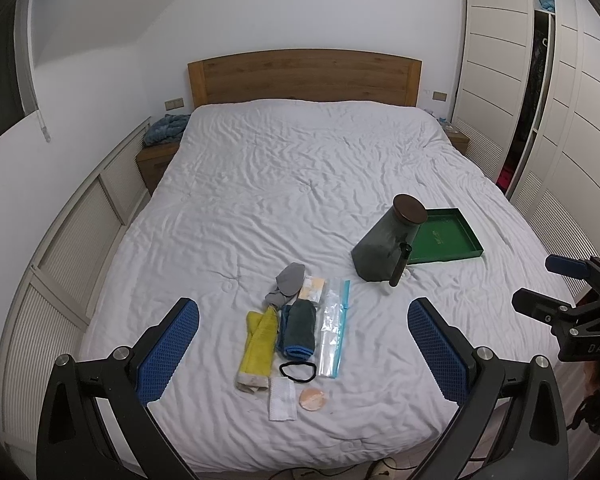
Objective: Organize soft objects
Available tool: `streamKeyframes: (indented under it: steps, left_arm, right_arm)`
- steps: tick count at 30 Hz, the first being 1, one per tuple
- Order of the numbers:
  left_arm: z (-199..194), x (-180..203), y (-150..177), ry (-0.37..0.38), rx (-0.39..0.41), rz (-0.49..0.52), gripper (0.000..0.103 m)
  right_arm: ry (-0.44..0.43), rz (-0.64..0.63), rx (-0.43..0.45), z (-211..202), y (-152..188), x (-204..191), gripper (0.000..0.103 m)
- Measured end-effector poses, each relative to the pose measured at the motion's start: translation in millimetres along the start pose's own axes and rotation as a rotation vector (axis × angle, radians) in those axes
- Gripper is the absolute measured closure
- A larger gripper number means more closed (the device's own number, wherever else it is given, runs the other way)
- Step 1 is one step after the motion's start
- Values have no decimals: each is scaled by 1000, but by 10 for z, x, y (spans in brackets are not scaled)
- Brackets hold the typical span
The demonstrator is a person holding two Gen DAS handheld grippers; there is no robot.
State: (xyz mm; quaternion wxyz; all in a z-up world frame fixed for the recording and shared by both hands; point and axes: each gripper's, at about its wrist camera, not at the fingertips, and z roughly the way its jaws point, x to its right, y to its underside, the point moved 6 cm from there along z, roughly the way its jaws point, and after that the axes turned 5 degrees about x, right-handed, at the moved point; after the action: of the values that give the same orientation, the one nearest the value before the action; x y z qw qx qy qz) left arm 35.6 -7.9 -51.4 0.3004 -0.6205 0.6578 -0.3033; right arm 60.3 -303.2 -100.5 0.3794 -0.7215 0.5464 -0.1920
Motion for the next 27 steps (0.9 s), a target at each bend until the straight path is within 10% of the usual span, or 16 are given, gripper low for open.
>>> streamKeyframes:
  steps: [27]
  left_arm:
    - [104, 7, -13, 12, -13, 2, 1]
  right_arm:
    - [-1, 0, -3, 34, -1, 8, 0]
